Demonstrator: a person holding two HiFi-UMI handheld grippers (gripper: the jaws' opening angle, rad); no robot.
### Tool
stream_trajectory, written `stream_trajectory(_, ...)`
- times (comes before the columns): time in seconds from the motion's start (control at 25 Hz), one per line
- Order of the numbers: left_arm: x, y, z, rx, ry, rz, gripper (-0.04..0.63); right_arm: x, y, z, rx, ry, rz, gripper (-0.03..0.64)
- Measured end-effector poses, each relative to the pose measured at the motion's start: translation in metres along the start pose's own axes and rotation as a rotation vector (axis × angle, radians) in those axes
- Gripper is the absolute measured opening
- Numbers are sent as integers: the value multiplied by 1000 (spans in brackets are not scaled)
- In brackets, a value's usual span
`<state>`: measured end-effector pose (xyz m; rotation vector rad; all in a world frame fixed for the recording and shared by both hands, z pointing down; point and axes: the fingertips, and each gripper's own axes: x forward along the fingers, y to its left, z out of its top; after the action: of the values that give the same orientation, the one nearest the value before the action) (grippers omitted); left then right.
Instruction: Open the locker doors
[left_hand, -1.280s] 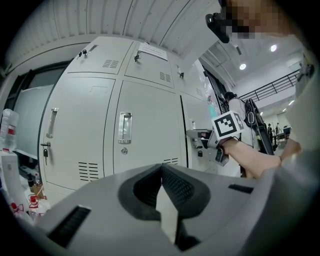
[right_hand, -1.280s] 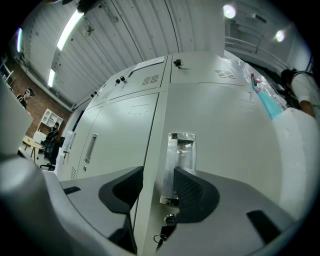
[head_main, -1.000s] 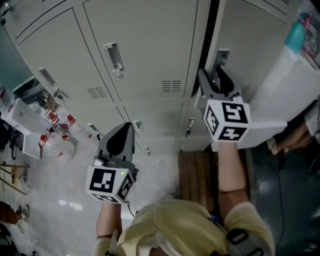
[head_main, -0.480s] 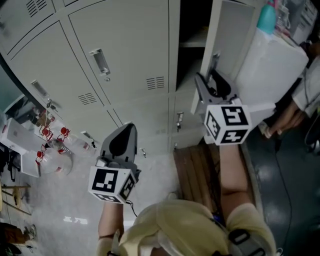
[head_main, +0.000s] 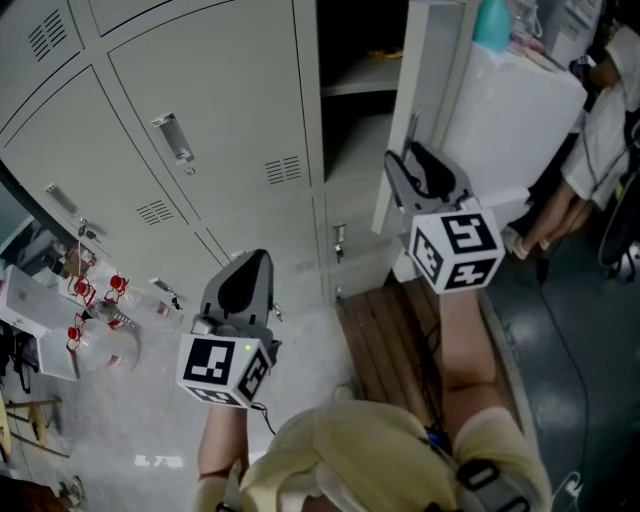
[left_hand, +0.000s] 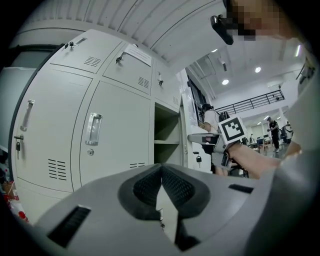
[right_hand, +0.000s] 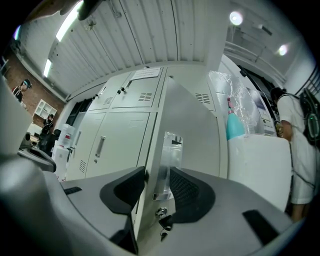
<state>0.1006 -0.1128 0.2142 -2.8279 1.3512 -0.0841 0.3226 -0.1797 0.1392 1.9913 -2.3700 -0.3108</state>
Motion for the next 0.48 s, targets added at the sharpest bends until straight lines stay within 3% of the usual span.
stream_trajectory(0.48,18,-22,-1,-15,-4,-105,3,-48,-31,0,-24,10,-117,155)
